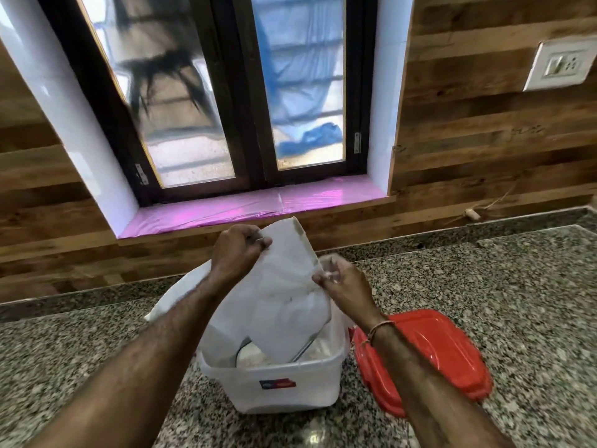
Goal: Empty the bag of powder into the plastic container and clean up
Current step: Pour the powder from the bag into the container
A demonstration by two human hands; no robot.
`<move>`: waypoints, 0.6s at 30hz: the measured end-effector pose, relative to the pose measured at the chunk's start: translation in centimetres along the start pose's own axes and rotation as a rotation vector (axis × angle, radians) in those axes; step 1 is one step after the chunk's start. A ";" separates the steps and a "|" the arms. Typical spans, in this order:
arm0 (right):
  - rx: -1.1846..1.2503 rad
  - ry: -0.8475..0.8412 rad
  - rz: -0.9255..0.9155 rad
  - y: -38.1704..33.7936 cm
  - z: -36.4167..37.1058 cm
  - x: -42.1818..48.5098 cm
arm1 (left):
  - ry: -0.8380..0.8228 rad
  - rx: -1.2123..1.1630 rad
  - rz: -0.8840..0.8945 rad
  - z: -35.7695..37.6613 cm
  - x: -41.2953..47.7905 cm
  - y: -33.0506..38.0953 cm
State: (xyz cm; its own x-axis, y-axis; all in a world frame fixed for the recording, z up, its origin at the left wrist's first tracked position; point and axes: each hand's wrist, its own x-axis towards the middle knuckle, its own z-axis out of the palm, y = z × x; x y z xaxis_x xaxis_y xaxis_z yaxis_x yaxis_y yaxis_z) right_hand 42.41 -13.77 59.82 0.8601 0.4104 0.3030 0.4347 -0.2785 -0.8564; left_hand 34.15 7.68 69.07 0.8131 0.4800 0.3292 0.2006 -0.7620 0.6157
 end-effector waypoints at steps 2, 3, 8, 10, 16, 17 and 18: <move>0.098 0.008 -0.059 -1.8 -0.2 0.1 | 0.018 0.042 0.016 0.1 -0.2 0.5; 0.104 -0.019 -0.088 -2.8 -0.1 0.0 | 0.037 0.056 0.027 0.1 -0.3 1.0; -0.503 -0.277 0.006 -1.3 0.7 -0.5 | 0.146 0.153 0.052 -0.3 -1.1 2.0; -0.222 -0.173 0.059 -1.1 0.1 -0.3 | 0.121 0.213 0.085 -0.3 -1.4 1.6; 0.053 0.026 -0.118 -5.1 1.0 1.2 | -0.011 0.292 0.215 0.7 -2.0 3.7; 0.091 0.054 -0.065 -4.7 1.2 1.3 | -0.017 0.281 0.199 0.6 -1.9 3.6; 0.180 0.073 -0.012 -4.1 1.4 1.3 | -0.033 0.280 0.165 0.1 -1.9 3.0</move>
State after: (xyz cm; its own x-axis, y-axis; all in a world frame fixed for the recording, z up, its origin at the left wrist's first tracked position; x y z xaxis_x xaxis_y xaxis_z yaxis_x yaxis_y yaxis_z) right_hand 41.37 -10.85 63.18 0.8751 0.3471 0.3373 0.3957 -0.1116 -0.9116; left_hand 33.27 4.40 70.17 0.8636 0.3290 0.3821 0.2031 -0.9206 0.3336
